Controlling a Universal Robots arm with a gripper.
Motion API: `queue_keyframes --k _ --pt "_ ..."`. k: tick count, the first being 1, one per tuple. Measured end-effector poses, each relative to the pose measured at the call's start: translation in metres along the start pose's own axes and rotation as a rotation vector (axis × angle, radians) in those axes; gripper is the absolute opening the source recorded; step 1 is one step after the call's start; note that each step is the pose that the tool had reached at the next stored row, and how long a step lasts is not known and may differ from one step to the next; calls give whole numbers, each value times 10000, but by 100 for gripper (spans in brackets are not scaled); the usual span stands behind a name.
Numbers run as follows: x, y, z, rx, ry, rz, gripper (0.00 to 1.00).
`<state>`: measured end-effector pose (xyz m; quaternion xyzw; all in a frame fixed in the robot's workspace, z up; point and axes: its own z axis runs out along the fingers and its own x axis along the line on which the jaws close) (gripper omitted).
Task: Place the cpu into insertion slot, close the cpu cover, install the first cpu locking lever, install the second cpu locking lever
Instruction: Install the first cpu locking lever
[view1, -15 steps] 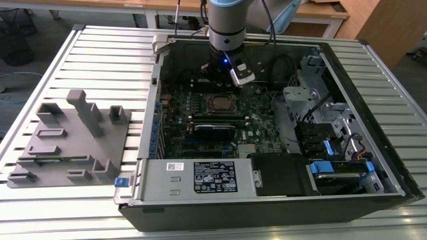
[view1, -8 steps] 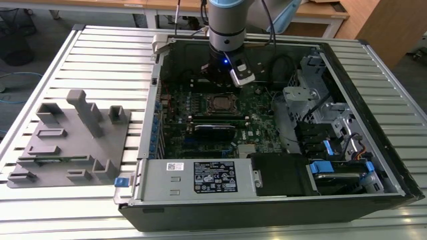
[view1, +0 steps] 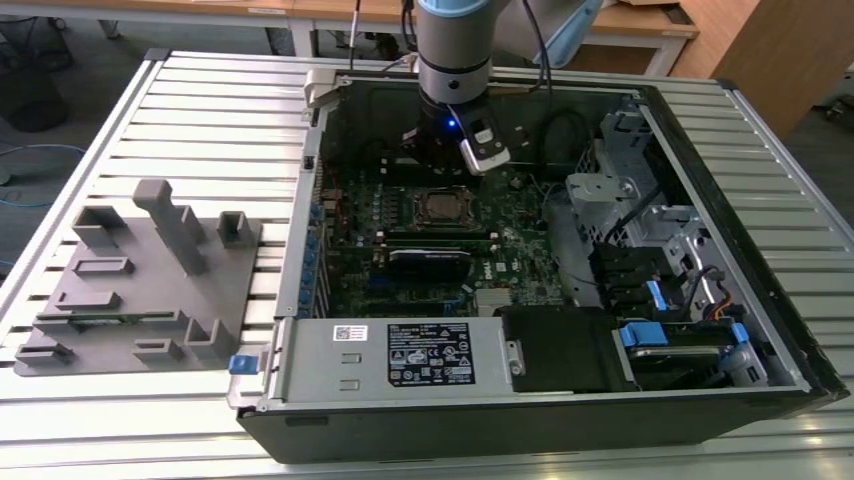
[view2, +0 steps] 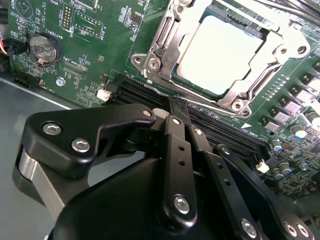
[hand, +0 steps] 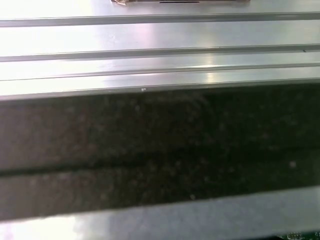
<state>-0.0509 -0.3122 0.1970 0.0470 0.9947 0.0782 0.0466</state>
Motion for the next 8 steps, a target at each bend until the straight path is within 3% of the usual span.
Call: queue_keyframes --k 8 --pt "0 1 -4 -2 -1 0 10"
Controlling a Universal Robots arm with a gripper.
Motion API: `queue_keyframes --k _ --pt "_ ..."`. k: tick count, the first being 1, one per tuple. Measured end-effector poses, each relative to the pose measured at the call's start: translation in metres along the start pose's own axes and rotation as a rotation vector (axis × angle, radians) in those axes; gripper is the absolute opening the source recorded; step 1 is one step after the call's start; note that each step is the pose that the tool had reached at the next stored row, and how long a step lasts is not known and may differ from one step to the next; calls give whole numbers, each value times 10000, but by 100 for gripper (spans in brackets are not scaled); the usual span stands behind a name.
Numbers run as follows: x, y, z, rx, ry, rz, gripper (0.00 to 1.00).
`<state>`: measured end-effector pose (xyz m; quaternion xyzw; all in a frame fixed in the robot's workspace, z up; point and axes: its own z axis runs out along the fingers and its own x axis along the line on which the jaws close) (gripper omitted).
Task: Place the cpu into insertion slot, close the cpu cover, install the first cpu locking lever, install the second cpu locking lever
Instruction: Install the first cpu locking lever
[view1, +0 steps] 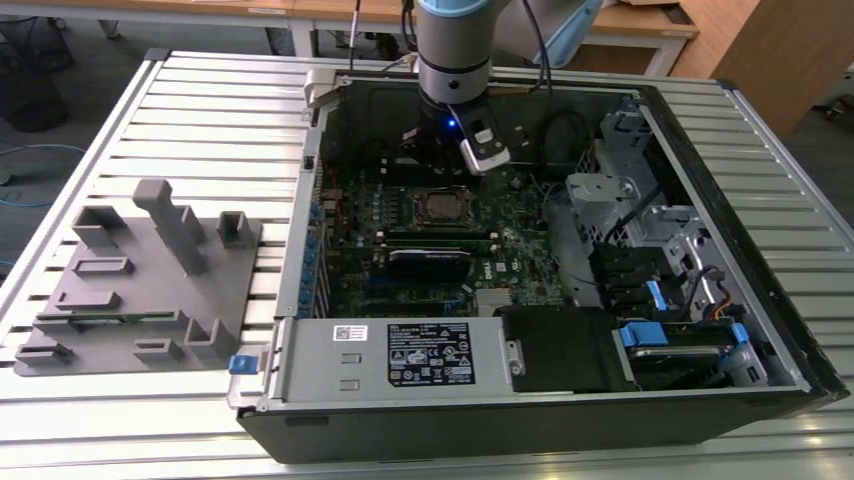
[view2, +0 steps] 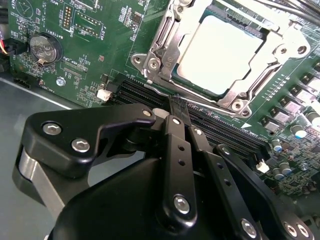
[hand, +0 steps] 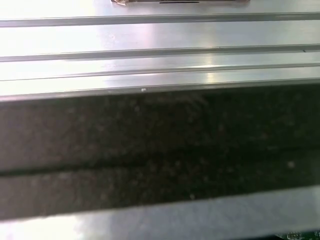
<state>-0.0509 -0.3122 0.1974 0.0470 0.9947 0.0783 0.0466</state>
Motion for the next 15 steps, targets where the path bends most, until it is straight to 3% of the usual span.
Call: queue_keyframes --k 15 --pt "-2 -23 -4 -3 -36 -6 10"
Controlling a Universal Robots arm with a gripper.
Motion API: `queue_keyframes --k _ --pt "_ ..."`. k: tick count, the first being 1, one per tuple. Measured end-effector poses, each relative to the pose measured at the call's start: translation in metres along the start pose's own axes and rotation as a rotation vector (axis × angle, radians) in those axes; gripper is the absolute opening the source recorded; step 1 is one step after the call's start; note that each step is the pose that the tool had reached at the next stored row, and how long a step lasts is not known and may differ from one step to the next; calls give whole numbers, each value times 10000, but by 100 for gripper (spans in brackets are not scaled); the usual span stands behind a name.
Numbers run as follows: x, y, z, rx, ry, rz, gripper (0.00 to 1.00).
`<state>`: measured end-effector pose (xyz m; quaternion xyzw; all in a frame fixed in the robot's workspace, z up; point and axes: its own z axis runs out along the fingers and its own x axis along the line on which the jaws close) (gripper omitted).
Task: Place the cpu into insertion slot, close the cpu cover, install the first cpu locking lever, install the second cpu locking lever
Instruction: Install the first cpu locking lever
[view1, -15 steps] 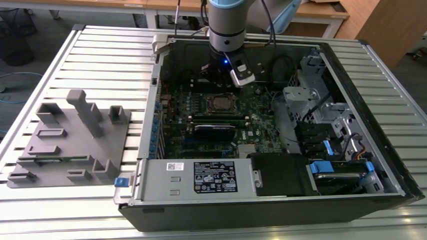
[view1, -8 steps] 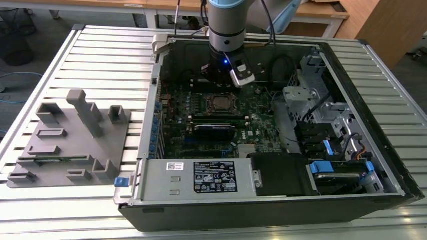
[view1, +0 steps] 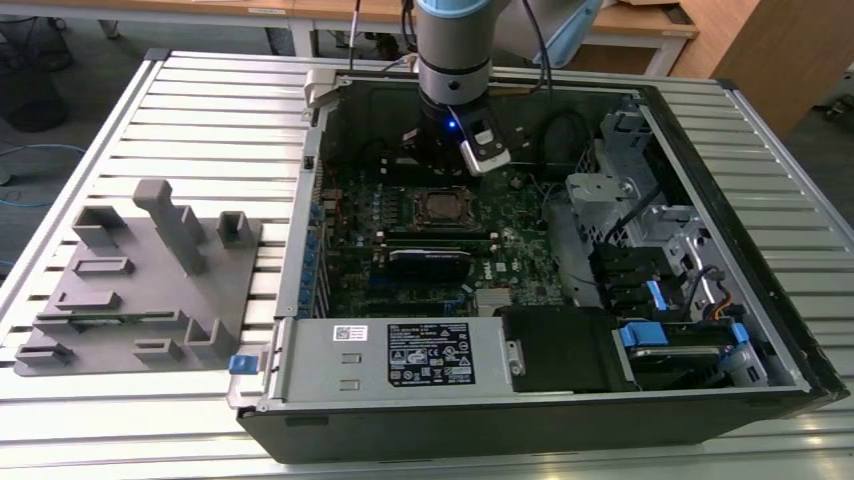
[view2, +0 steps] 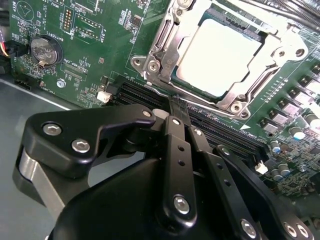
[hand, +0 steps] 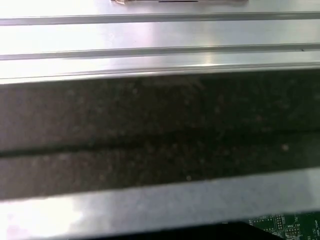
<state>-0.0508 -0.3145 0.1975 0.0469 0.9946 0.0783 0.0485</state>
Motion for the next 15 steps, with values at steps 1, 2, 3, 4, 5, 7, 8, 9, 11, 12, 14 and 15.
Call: queue_keyframes --k 1,2,3,4,5,7,8,9,11,12,14,15 --pt "0 -2 0 0 -5 0 10" --pt "0 -3 -1 -1 -13 -1 10" --pt "0 -6 -1 -1 -23 -2 10" --pt "0 -8 -2 -1 -36 -5 10" --pt "-1 -10 -2 -3 -50 -7 10" --pt "-1 -14 -2 -2 -79 -13 10" --pt "-2 -16 -2 -4 -95 -15 10" --pt "-2 -19 -3 -4 -109 -17 10" --pt "-2 -25 -4 -5 -137 -21 10" --pt "-3 -27 -4 -6 -149 -24 10" --pt "-3 -31 -5 -9 -170 -26 10" --pt "-3 -33 -5 -9 -179 -28 10"
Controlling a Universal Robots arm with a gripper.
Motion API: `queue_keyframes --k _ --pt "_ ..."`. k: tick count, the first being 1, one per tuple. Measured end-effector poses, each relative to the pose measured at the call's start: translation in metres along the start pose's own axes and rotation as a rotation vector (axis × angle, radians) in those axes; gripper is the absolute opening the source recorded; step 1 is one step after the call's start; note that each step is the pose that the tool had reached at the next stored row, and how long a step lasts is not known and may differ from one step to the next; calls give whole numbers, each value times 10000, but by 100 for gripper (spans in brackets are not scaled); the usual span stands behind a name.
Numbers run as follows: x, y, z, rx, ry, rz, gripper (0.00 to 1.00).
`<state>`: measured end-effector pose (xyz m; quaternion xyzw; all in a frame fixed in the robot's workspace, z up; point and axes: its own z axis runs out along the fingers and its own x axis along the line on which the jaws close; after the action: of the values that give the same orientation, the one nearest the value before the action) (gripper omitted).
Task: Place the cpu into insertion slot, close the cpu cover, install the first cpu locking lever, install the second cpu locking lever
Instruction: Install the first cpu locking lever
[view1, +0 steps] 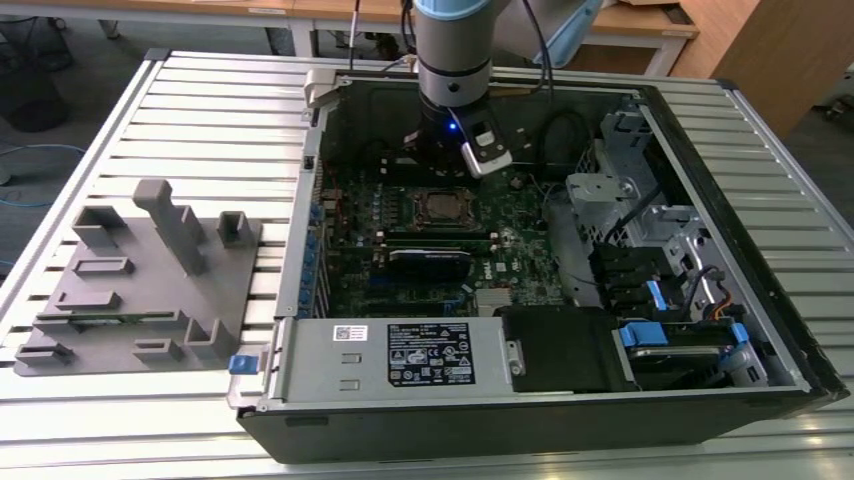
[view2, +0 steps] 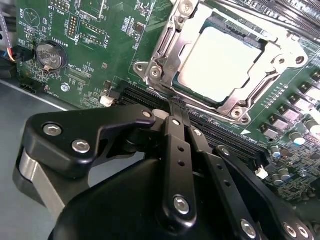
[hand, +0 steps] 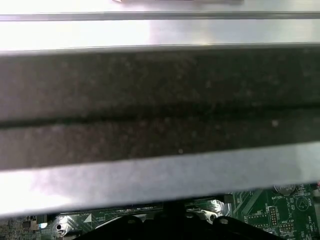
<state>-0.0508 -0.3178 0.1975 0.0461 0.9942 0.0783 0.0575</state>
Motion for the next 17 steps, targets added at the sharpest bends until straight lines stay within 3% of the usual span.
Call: queue_keyframes --k 5,17 --pt "1 -2 3 -3 -52 -8 10" --pt "10 33 10 1 -83 61 10"
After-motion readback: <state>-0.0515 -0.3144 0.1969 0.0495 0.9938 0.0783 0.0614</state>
